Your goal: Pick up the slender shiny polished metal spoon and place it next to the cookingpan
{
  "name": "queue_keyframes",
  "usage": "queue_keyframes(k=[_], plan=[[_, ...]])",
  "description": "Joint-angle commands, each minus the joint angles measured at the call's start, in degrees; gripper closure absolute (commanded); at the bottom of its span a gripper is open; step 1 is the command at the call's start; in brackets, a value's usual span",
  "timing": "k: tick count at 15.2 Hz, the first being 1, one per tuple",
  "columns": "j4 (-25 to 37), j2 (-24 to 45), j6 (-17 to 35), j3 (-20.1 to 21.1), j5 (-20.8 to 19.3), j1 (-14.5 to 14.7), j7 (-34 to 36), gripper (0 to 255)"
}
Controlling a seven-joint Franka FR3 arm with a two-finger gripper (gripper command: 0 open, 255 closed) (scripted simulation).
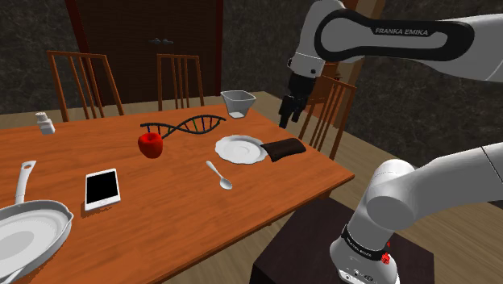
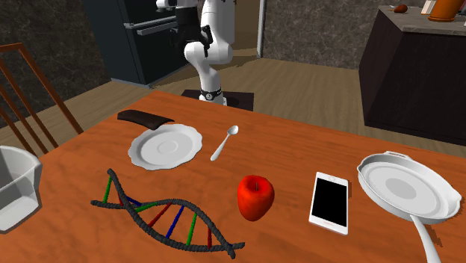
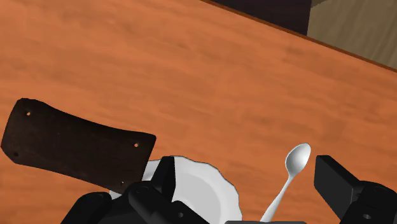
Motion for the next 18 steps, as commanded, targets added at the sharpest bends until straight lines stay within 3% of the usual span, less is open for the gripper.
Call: queue_keyframes(k=[1,9,18], plan=[[0.0,0.0,0.0,0.0,0.0,0.0,0.0,0],[2.4,15.6,10.5,4.7,4.2,0.6,9.0,0],[10.7,35.5,19.5,8.2,6.7,1.2,18.2,0]])
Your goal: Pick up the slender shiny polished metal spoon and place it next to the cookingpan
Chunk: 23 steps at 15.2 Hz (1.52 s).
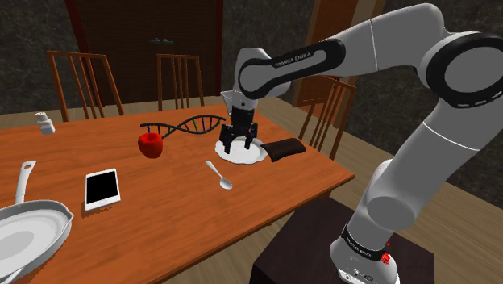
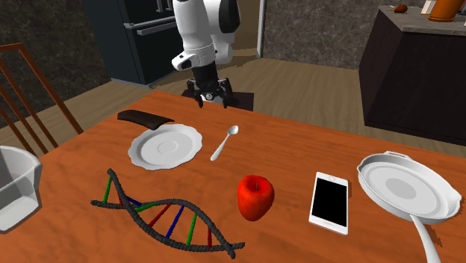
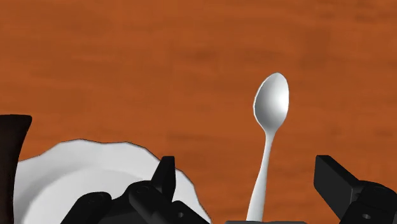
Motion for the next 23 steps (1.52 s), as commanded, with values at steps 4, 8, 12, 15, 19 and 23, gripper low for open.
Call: queue_keyframes(k=[4,8,12,15,19,23], plan=[[6.9,12.0,3.7,1.1,0.6,0.5,4.9,0],[10.2,17.7,5.5,1.3,0.8,1.0,7.0,0],[8.7,19.0,8.4,1.6,0.9,1.3,7.0,0],[7.8,20.0,10.3,1.7,1.0,1.6,6.9,0],[7.8,20.0,10.3,1.7,1.0,1.6,6.9,0],[7.8,20.0,10.3,1.7,1.0,1.6,6.9,255]])
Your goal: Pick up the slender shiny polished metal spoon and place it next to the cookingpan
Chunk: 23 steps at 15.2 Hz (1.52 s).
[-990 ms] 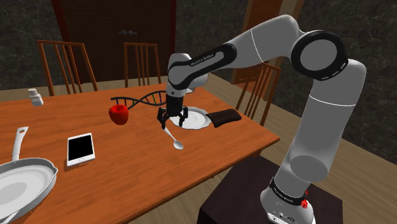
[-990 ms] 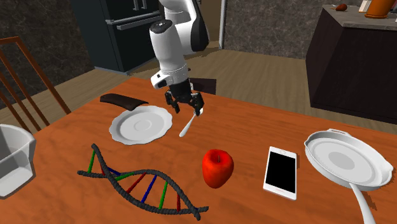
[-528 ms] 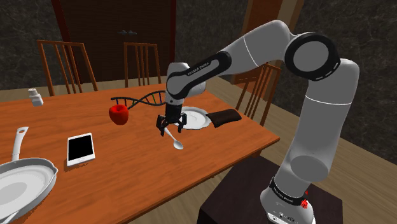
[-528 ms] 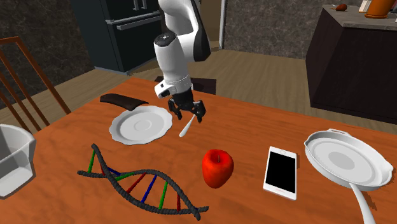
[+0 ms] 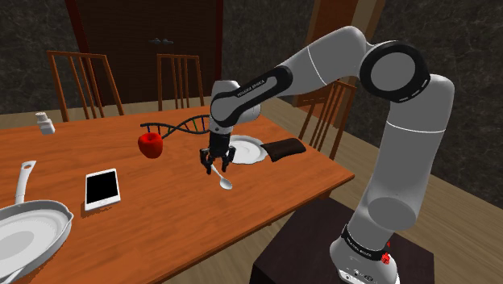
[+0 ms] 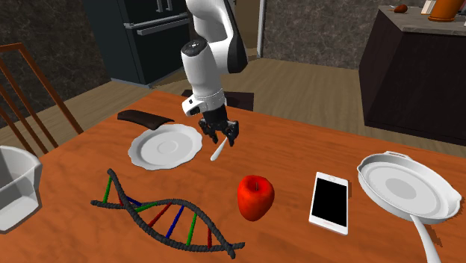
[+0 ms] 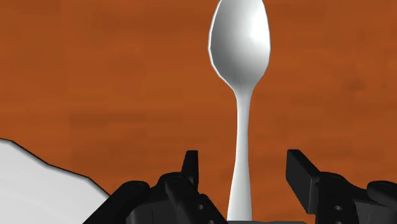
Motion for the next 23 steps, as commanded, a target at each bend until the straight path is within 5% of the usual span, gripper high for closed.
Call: queue_keyframes(k=[1,9,23], plan=[[0.0,0.0,0.0,0.0,0.0,0.0,0.0,255],[0.0,0.0,0.0,0.0,0.0,0.0,0.0,255],[4.8,-5.2,-9.9,-0.2,-0.4,-0.3,1.6,255]])
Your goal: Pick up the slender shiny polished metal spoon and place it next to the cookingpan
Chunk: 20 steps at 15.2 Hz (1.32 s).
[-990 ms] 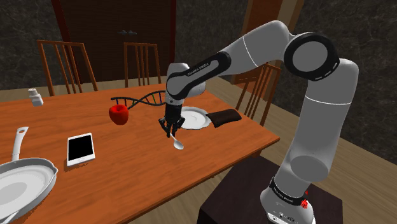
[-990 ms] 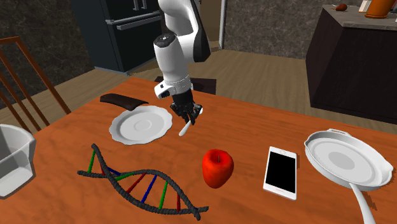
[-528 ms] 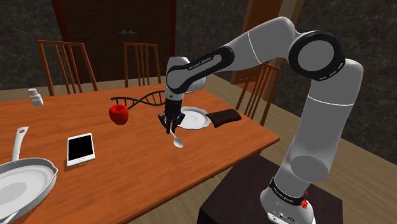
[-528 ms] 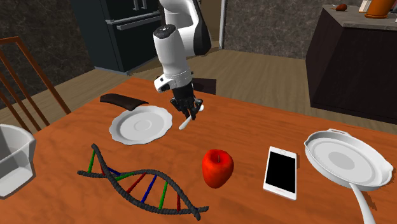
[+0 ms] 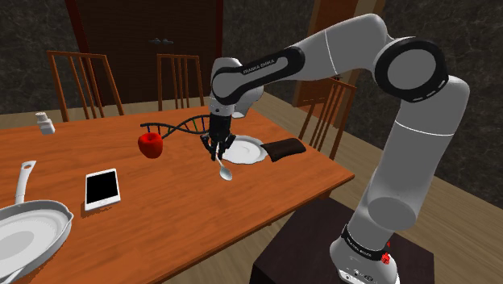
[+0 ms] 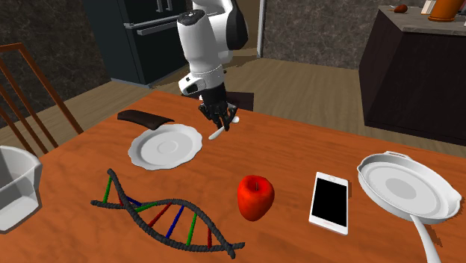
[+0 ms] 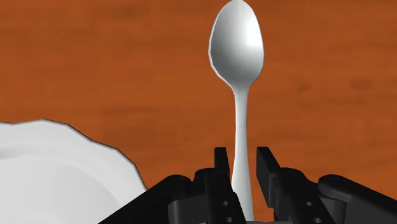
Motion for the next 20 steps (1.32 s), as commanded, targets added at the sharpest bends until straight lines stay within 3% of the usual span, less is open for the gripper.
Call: queue_keyframes(k=[1,11,20], plan=[[0.8,-0.6,-1.4,0.0,0.0,0.0,0.2,255],[5.3,-2.7,-7.9,-0.2,-0.3,-0.2,1.3,255],[20.1,9.1,-8.9,4.2,-3.0,6.2,13.0,255]])
